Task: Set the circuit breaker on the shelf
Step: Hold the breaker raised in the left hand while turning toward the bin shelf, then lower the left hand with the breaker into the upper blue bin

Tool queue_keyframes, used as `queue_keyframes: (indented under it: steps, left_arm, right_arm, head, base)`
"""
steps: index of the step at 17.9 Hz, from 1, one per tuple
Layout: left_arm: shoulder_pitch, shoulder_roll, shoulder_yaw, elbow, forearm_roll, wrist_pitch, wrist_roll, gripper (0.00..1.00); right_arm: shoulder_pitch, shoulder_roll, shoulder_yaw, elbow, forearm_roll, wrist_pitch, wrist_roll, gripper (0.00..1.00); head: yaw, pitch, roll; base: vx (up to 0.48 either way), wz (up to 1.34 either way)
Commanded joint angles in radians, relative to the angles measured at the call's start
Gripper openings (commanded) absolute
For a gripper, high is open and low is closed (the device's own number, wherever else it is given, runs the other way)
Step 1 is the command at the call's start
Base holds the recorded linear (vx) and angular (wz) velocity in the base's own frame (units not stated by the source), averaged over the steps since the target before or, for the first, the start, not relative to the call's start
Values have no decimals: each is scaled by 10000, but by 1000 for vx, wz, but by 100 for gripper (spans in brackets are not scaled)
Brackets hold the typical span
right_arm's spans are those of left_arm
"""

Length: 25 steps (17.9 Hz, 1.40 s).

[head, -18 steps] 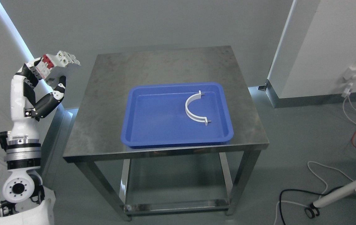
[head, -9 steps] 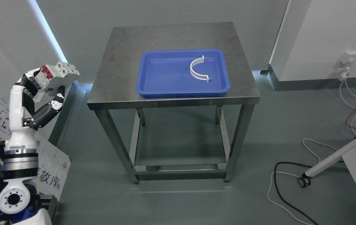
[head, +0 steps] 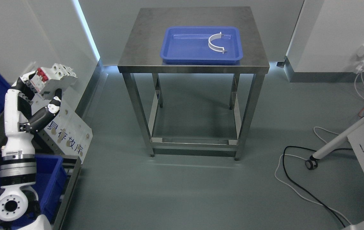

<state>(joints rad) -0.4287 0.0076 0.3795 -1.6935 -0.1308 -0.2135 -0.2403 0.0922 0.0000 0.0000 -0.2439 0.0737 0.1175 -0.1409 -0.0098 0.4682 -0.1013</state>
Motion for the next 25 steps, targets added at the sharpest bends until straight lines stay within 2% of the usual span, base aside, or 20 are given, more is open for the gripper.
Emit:
queue_keyframes:
  steps: [1, 6, 11, 17, 20, 25]
  left_arm:
    - [-452, 99, -449, -77, 188, -28, -6, 8]
    - [-728, 99, -971, -77, 188, -59, 56, 8]
    - [-1264, 99, -1584, -77, 188, 78, 71, 8]
    - [-3381, 99, -2628, 275, 112, 1809, 332, 8]
    - [-3689, 99, -2660, 1101, -453, 2608, 240, 8]
    - [-4852, 690, -3056, 3599, -1956, 2656, -220, 9]
  right_arm:
    - [-2, -175, 199, 0, -1, -377, 43, 100]
    - [-2, -175, 199, 0, -1, -377, 43, 100]
    - [-2, -175, 199, 0, -1, -377, 58, 100]
    - [-2, -175, 199, 0, -1, -377, 43, 100]
    - [-2, -175, 199, 0, -1, -377, 43, 100]
    - [-2, -175, 199, 0, -1, -377, 43, 100]
  head:
    - [0, 0, 0]
    - [0, 0, 0]
    - [0, -3, 0]
    - [0, -5, 0]
    - [0, -7, 0]
    - [0, -9, 0]
  base:
    - [-465, 275]
    - [-430, 401]
    - [-304, 1144]
    - [-162, 1571]
    - [24, 1177]
    - [107, 742]
